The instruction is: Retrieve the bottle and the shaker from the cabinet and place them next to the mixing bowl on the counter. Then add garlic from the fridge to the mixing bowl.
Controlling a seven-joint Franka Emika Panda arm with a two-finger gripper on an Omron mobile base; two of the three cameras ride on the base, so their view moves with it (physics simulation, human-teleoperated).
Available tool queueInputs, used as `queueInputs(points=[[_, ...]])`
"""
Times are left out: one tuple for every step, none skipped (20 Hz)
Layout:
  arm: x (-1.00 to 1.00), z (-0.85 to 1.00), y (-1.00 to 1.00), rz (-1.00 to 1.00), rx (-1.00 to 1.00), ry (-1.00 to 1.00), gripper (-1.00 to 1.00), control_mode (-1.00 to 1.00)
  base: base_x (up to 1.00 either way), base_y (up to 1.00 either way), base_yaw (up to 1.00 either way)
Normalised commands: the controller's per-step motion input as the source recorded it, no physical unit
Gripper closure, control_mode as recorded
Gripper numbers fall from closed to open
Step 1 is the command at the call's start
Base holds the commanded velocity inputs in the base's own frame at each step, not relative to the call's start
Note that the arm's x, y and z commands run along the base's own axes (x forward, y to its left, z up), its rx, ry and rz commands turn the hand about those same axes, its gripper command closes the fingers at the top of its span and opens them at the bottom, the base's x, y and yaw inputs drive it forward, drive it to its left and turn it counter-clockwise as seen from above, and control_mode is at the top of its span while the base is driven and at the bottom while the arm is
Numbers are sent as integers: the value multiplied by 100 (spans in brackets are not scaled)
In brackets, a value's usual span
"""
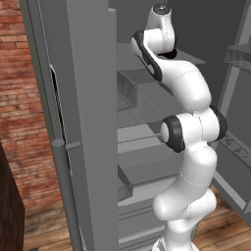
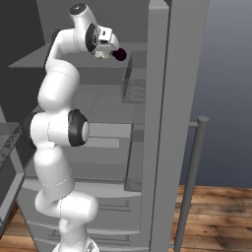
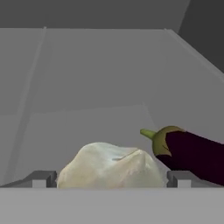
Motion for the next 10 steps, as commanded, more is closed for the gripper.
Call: queueInputs(points=[[8,-6,0,-7,0,0,-100,-100,0,0,0],[6,-11,0,-7,0,0,-100,-100,0,0,0],[0,-11,0,-6,0,0,-100,-100,0,0,0],[0,-15,0,-4,0,0,-100,-100,0,0,0],[0,-17,0,-4,0,0,-100,-100,0,0,0],[0,-19,0,-3,0,0,-100,-100,0,0,0],[0,-18,0,-3,0,0,-100,-100,0,0,0],[0,-17,0,-2,0,0,-100,-100,0,0,0],[0,-16,0,-1,0,0,-100,-100,0,0,0],[0,-13,0,-1,0,0,-100,-100,0,0,0]])
